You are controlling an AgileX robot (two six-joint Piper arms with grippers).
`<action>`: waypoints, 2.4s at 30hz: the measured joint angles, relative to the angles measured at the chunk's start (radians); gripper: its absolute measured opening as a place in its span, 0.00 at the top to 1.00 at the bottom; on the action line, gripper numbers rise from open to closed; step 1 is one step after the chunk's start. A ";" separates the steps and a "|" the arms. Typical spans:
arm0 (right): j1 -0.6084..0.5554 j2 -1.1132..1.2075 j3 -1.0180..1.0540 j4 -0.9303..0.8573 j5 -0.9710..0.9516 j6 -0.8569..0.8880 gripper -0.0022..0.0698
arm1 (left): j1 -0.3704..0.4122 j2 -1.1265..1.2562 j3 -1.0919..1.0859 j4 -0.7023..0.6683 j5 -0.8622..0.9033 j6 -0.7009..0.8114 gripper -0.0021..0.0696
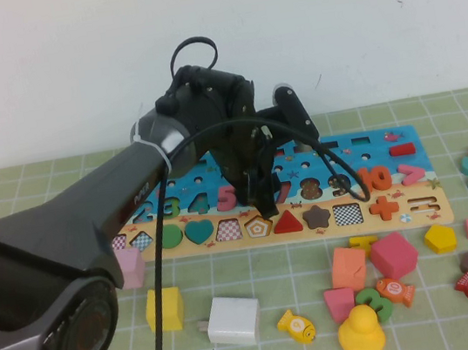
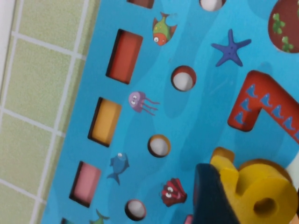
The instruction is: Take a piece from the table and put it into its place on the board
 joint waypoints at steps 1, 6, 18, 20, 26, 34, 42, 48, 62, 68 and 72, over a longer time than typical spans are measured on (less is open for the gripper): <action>0.000 0.000 0.000 0.000 0.000 0.000 0.96 | 0.000 -0.003 0.000 -0.002 0.004 -0.012 0.50; 0.000 0.000 0.000 0.000 0.000 0.000 0.96 | 0.000 -0.019 0.000 -0.004 0.017 -0.038 0.40; 0.000 0.000 0.000 0.000 0.000 0.000 0.96 | 0.000 -0.019 -0.023 0.007 0.015 -0.104 0.36; 0.000 0.000 0.000 0.000 0.000 0.000 0.96 | 0.000 -0.019 -0.065 0.007 0.015 -0.160 0.45; 0.000 0.000 0.000 0.000 0.000 0.000 0.96 | 0.000 -0.019 -0.200 0.001 0.035 -0.344 0.88; 0.000 0.000 0.000 0.000 0.000 0.000 0.96 | 0.000 -0.068 -0.389 0.123 0.247 -0.461 0.96; 0.000 0.000 0.000 0.000 0.000 0.000 0.96 | -0.009 -0.404 -0.414 0.107 0.289 -0.426 0.97; 0.000 0.000 0.000 0.000 0.000 0.000 0.96 | -0.011 -0.618 -0.421 0.085 0.349 -0.424 0.97; 0.000 0.000 0.000 0.000 0.000 0.000 0.96 | -0.011 -1.087 0.126 0.085 0.361 -0.379 0.97; 0.000 0.000 0.000 0.000 0.000 0.000 0.96 | -0.011 -1.264 0.545 0.011 0.189 -0.401 0.97; 0.000 0.000 0.000 0.000 0.000 0.000 0.96 | -0.011 -1.332 0.811 -0.001 0.085 -0.413 0.97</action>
